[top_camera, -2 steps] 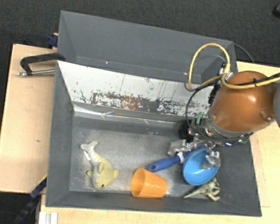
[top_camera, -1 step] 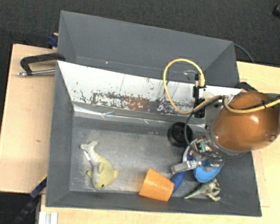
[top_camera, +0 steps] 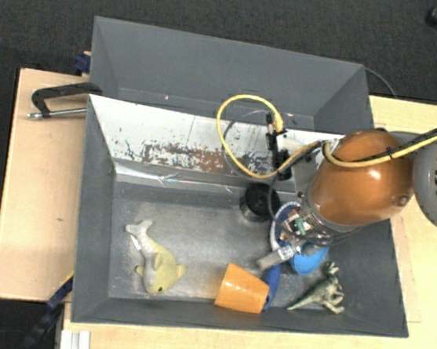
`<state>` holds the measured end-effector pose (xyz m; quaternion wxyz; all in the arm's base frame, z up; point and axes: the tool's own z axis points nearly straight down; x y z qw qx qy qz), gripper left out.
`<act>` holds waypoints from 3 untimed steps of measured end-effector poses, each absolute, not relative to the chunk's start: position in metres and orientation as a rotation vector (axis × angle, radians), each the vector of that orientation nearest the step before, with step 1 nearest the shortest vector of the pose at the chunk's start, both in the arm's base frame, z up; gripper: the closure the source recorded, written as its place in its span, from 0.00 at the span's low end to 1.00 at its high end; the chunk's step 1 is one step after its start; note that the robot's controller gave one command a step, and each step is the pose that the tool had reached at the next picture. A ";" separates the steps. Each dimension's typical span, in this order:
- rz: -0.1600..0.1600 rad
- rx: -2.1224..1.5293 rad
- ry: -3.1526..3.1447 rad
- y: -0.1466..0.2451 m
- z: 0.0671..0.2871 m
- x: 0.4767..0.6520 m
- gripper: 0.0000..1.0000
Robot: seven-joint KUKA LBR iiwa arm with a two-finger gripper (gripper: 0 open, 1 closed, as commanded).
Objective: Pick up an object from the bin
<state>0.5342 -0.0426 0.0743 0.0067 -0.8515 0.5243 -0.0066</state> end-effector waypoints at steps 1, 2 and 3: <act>-0.013 -2.664 1.638 -0.040 0.075 0.533 1.00; -0.008 -2.665 1.649 -0.039 0.080 0.536 1.00; -0.005 -2.664 1.655 -0.038 0.118 0.537 1.00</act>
Offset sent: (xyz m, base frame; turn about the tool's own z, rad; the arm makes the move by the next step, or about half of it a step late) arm 0.0000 0.0000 0.0000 0.0000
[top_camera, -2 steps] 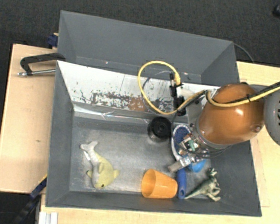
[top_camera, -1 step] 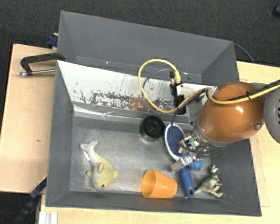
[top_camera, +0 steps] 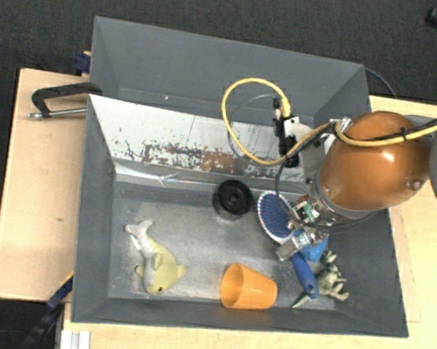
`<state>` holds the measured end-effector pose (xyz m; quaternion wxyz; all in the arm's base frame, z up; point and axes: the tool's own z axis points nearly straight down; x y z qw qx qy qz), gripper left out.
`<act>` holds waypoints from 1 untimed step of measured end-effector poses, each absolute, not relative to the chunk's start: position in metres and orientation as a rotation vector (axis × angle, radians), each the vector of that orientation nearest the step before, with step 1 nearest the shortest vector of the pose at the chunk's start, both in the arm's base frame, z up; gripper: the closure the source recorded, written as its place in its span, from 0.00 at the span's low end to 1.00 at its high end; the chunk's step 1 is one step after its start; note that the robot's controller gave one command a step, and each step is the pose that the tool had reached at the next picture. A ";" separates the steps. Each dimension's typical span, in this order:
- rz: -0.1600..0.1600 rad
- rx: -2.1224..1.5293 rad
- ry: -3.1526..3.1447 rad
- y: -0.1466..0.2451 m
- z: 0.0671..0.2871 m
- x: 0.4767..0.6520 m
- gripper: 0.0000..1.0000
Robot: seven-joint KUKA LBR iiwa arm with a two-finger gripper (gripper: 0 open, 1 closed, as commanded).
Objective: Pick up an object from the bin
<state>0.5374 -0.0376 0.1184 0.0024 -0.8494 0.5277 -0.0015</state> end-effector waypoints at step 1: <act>-0.001 -2.662 1.661 -0.036 0.130 0.538 1.00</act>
Offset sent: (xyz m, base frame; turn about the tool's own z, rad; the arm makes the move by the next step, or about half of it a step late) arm 0.0000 -0.0001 0.0114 0.0000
